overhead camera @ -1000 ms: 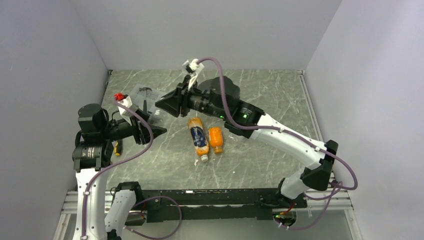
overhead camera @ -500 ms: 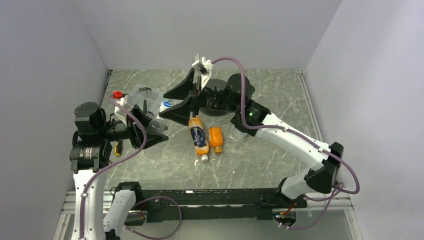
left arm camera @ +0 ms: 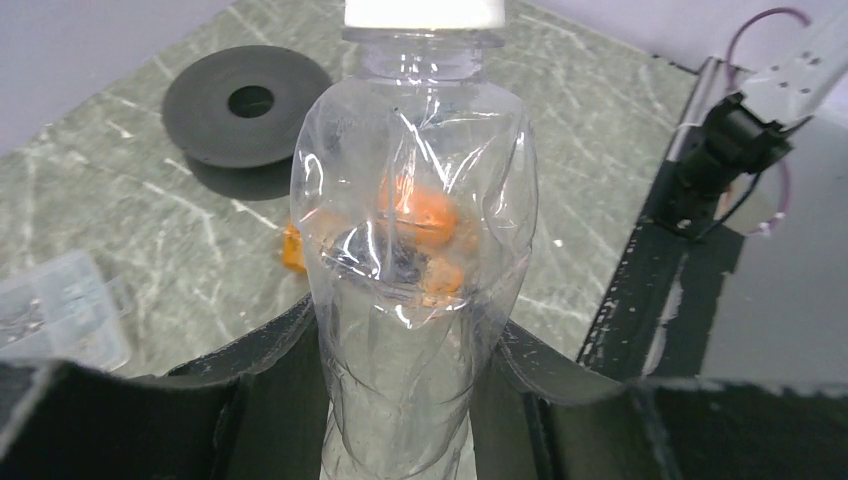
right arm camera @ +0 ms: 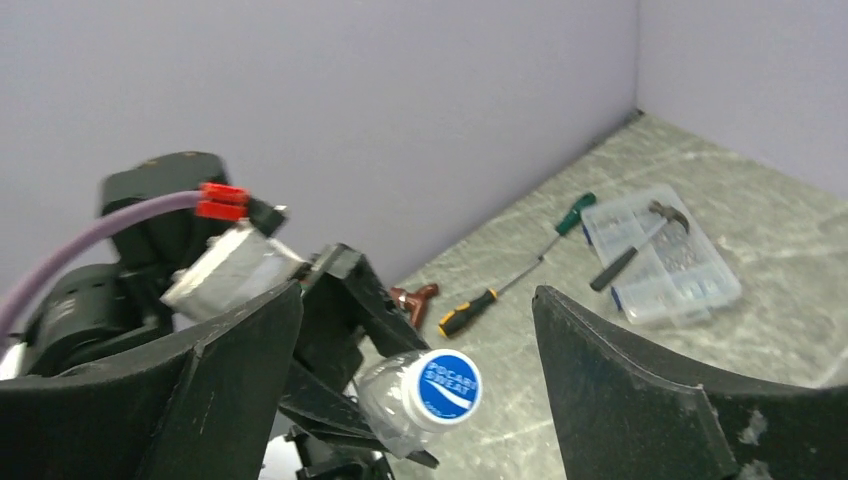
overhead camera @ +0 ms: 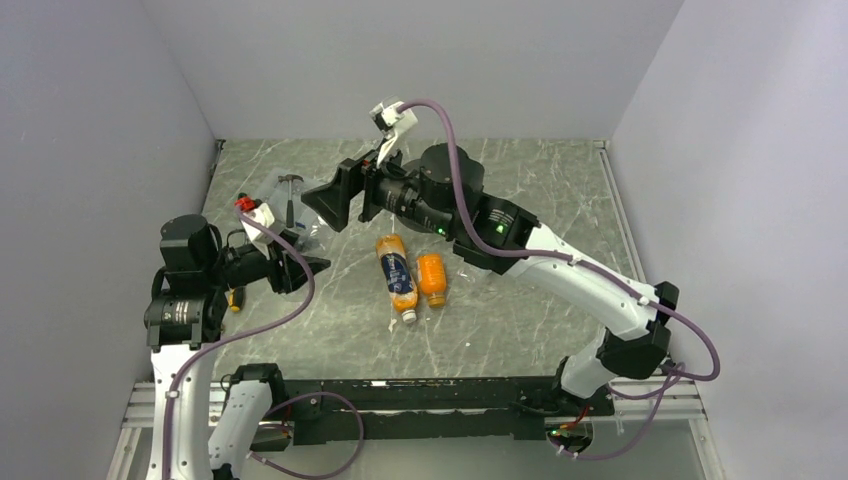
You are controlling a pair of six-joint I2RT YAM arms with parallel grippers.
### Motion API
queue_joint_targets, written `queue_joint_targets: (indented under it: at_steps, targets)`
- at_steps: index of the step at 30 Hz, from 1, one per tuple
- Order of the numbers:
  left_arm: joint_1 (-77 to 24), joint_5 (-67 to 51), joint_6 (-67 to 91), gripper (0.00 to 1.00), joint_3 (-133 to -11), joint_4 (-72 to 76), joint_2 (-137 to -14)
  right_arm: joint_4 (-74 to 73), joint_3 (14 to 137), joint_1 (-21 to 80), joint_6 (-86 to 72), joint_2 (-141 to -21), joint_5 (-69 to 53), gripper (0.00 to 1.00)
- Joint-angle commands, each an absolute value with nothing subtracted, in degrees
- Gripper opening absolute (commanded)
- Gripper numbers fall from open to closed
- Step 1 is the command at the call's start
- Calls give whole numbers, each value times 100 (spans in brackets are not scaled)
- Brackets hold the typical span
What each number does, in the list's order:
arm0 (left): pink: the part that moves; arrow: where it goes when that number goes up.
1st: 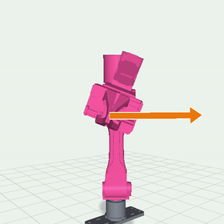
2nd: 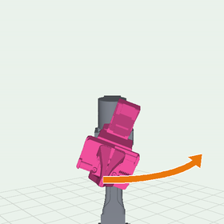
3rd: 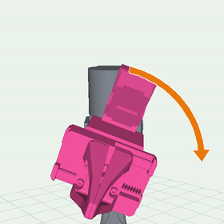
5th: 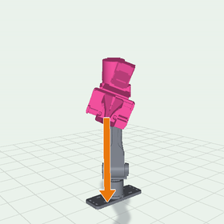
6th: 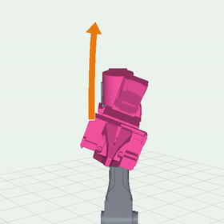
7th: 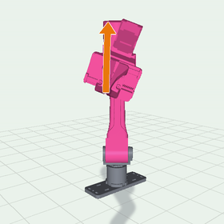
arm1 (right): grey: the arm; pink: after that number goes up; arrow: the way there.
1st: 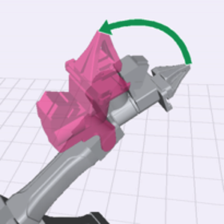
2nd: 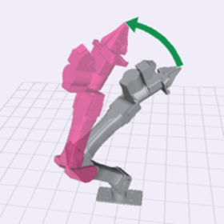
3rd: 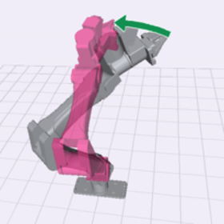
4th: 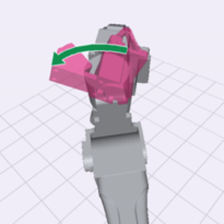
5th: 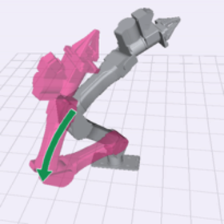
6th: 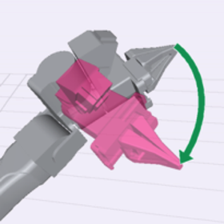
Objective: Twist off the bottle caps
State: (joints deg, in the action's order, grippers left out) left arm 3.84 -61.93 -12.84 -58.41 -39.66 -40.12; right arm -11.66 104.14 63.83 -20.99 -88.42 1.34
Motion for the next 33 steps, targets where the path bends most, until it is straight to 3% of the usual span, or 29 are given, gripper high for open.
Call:
queue_joint_targets:
  at_steps: [1, 9, 24, 33]
  targets:
    - [404, -5673, -1718, 23, -5797, -3673, -3849, -1622, 10580, 6362, -2229, -9049, 604, 87]
    - [404, -5573, -1828, 23, -5731, -3691, -3753, -1691, 10628, 6372, -2426, -9231, 454, 71]
    - [404, -5707, -1878, 23, -5712, -3842, -3834, -1021, 9981, 6365, -2425, -8850, 107, 11]
    - [404, -8220, -1017, 30, -6410, -4580, -4492, 616, 9021, 6069, -1439, -8142, -3112, 6]
